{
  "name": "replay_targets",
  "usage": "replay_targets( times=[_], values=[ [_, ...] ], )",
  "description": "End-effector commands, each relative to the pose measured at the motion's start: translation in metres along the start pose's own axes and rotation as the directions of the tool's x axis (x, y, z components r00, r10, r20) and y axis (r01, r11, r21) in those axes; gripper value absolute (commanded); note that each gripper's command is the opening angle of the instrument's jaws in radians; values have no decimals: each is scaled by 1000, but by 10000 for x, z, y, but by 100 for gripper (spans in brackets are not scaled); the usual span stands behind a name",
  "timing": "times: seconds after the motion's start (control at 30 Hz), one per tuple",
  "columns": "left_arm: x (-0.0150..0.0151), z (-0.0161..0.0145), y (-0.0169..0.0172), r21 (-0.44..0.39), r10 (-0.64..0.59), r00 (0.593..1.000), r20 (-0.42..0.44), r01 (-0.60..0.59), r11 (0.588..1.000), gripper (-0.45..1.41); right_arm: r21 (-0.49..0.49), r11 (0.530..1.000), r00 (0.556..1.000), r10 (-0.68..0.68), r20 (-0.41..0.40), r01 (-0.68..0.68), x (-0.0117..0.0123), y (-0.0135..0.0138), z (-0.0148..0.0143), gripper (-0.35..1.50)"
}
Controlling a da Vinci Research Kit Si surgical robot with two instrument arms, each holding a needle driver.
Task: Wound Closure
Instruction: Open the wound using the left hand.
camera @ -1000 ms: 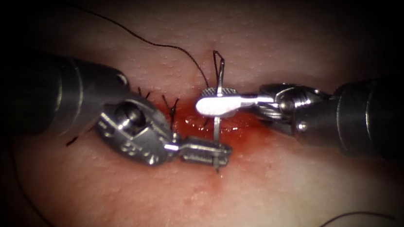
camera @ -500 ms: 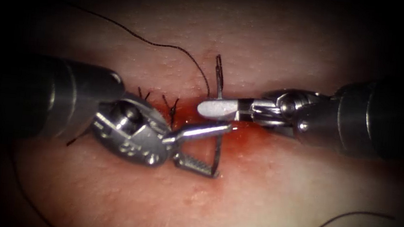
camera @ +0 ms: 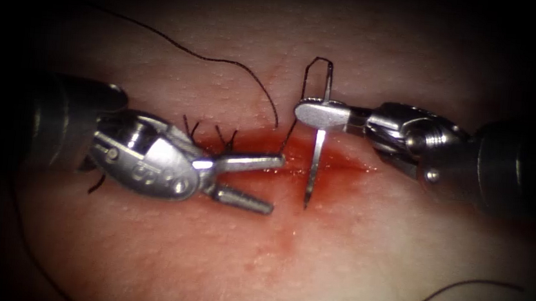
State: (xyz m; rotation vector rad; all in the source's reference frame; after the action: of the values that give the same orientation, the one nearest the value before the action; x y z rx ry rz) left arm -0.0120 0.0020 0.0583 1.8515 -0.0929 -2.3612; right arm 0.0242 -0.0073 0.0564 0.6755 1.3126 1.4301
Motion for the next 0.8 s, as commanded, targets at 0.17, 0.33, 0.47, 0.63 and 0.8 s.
replay_targets(
  times=[0.17, 0.33, 0.47, 0.63, 0.8],
  values=[
    [-28, 15, -8, -47, -141, 985, 102, 146, 988, -45, 35, 996, 996, -83, -45, 85, -8, 2, 1, -35],
    [-49, 19, -10, -98, -177, 965, 191, 198, 975, -45, 37, 992, 992, -118, -46, 120, -8, 2, 0, -35],
    [-63, 24, 0, -176, -207, 923, 324, 274, 946, -45, 53, 982, 983, -176, -46, 179, -9, 1, 1, -35],
    [-77, 29, 9, -244, -187, 885, 426, 312, 918, -45, 64, 978, 980, -193, -45, 196, -11, -1, 2, -35],
    [-93, 35, 4, -233, -191, 850, 490, 339, 911, -45, 74, 973, 975, -217, -46, 220, -14, -4, 5, -35]
  ],
)
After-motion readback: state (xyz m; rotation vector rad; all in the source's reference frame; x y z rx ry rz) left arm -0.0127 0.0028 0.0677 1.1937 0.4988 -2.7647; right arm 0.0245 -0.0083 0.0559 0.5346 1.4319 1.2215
